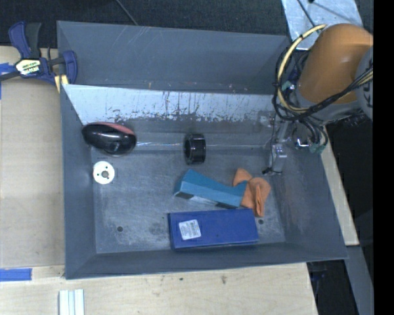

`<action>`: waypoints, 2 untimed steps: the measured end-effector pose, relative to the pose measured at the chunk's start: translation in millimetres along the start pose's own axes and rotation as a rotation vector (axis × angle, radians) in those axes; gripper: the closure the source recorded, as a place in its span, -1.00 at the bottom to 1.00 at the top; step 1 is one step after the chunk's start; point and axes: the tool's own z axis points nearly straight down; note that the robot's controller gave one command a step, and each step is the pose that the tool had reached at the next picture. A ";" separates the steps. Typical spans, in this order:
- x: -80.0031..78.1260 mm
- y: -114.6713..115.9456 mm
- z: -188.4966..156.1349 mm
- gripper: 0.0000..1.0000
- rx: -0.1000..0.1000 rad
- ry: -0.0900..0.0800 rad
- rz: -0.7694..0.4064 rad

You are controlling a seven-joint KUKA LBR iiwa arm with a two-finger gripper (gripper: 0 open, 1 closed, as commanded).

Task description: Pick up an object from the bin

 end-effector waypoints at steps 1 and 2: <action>-1.4 0.5 -5.3 -1.00 0.001 -0.008 -0.002; 38.3 59.7 71.1 -1.00 0.004 -0.010 -0.019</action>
Offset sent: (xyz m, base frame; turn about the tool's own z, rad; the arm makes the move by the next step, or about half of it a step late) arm -0.0467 0.0723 -0.0864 -0.0232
